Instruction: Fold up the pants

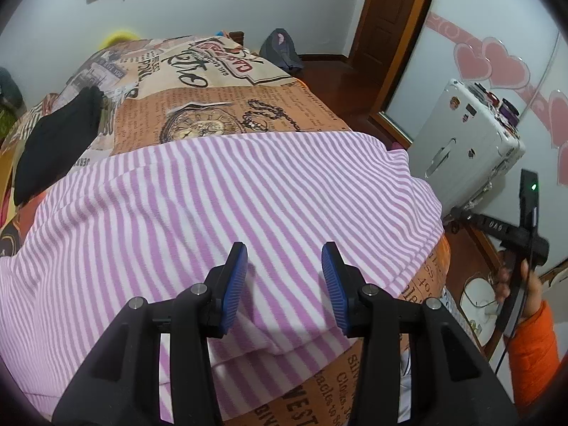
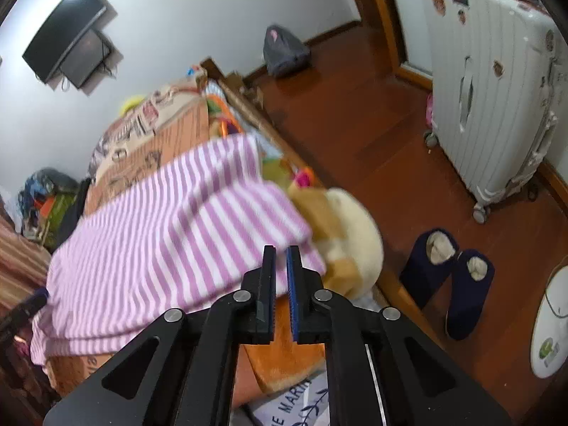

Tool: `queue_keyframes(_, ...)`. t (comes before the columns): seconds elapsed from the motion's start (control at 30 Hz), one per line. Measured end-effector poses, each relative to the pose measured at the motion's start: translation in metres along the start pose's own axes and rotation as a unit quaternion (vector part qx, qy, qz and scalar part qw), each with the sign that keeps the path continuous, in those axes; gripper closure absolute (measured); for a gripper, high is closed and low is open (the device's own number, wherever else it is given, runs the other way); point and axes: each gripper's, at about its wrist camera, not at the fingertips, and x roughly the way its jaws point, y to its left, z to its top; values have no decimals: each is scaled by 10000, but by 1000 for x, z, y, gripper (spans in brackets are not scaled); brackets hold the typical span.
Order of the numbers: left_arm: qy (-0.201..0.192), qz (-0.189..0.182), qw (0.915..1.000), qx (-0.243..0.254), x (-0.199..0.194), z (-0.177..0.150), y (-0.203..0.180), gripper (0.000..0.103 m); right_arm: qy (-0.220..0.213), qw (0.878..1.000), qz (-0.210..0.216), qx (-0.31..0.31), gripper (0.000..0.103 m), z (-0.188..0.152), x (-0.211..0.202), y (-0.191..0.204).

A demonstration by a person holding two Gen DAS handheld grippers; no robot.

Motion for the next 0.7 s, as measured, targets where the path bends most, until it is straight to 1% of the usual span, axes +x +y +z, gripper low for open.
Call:
queue_keyframes(0.03,25,-4,10000,-25,1,0,2,60,54,10000,35,3,90,-2,4,2)
queue_keyframes(0.1,54,5,10000,-29,2,-2,2,60,123,9997,173,75,70,-3,14,5)
queue_keyframes(0.13,78,9,10000,-8,3,-2,1,60,121,9997,202,120,67,-3,18,6)
queue_keyframes(0.27,149,52,9998,107,7,-6,-4,60,122,9992,237,288,67,3,36,7)
queue_keyframes(0.37,211,36,9997,132,12,-8,-6,60,-17,9983,340,478,67,6,38,2)
queue_keyframes(0.43,250,27,9996,133,16,-8,-7,60,-86,9982,349,484,77,8,39,2)
queue_keyframes(0.47,258,28,9996,137,17,-8,-7,60,-142,9981,366,471,90,8,38,3)
queue_keyframes(0.5,262,32,9995,145,18,-8,-8,60,-189,9983,371,399,94,9,36,5)
queue_keyframes(0.63,240,20,9996,175,17,-7,-10,60,-468,9988,125,24,97,7,25,19)
queue_keyframes(0.7,218,22,9996,171,15,-7,-9,60,-569,9983,65,-57,98,7,20,22)
